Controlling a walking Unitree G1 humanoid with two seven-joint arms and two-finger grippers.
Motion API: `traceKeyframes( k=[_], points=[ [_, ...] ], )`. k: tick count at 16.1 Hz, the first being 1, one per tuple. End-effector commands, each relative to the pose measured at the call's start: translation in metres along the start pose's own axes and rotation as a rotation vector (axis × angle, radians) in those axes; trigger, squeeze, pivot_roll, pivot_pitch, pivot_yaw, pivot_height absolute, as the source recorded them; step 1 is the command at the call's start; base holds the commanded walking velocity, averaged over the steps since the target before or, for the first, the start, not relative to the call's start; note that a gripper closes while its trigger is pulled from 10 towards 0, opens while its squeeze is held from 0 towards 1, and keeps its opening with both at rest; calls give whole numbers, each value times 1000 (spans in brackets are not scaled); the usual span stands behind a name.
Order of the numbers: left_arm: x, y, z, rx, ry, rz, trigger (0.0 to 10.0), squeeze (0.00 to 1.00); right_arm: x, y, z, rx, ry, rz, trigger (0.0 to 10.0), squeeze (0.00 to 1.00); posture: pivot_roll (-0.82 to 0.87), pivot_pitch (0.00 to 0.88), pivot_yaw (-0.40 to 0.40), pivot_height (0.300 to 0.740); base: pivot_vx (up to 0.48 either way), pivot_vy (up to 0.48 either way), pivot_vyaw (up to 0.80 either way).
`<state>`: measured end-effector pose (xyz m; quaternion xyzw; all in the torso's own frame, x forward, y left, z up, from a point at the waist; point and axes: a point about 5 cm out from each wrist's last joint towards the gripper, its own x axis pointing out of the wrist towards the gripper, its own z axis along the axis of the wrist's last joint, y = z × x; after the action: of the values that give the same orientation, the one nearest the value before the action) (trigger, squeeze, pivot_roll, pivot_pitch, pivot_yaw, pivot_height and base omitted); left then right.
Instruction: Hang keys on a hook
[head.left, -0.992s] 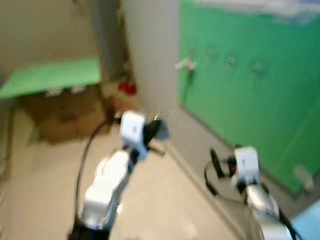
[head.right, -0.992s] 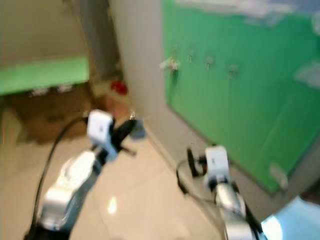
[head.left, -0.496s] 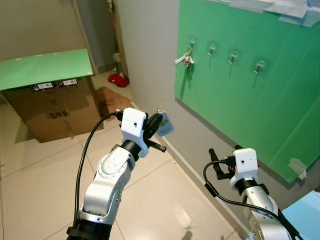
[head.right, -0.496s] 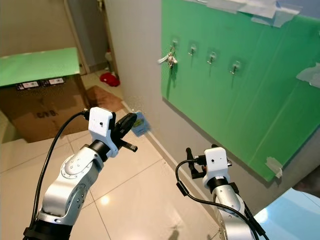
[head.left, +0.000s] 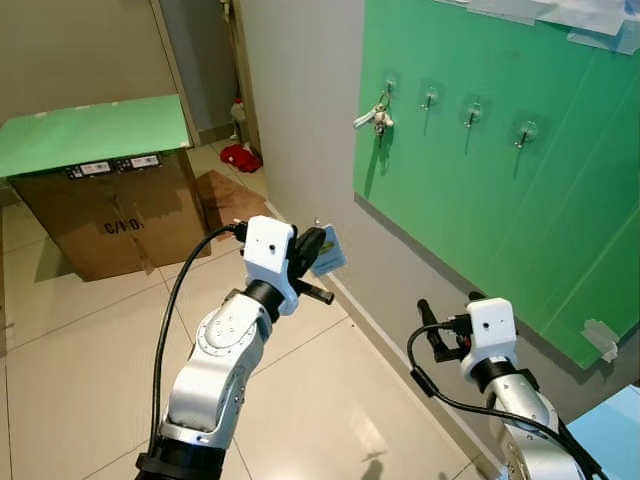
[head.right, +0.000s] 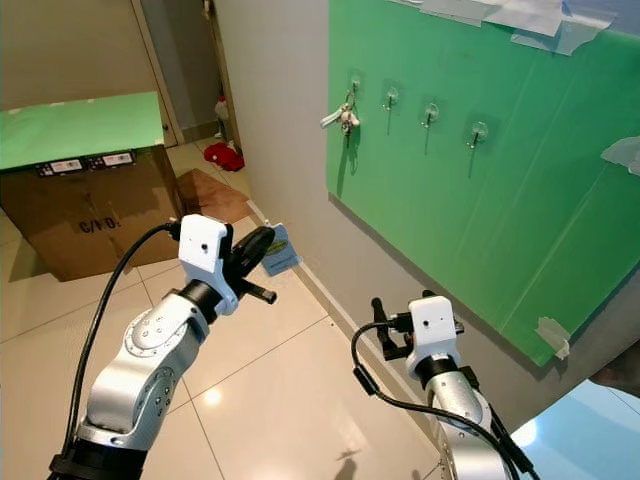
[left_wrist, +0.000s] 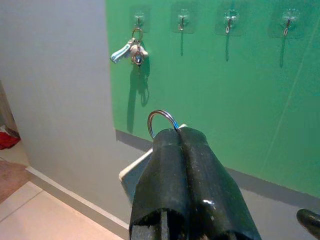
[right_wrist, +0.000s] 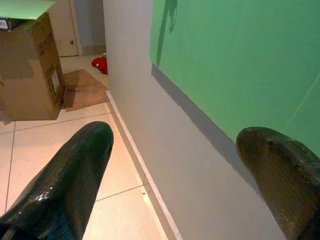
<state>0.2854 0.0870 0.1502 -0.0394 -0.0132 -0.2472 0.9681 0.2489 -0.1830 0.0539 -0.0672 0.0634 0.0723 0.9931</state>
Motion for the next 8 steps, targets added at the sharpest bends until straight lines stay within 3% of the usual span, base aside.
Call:
traceKeyframes(
  k=[1,5,8],
  points=[
    [0,0,0,-8,6,-4,0,0,0,1,0,5,3,7,10000,0,-65,0,32,740,0,442,0],
    [-1,1,1,-18,-1,5,0,0,-1,2,-3,6,14,11,10000,0,-65,0,28,740,0,416,0],
    [-1,2,1,-12,-8,11,0,0,-1,1,-3,6,17,13,10000,0,-67,0,27,740,0,0,0]
  ],
)
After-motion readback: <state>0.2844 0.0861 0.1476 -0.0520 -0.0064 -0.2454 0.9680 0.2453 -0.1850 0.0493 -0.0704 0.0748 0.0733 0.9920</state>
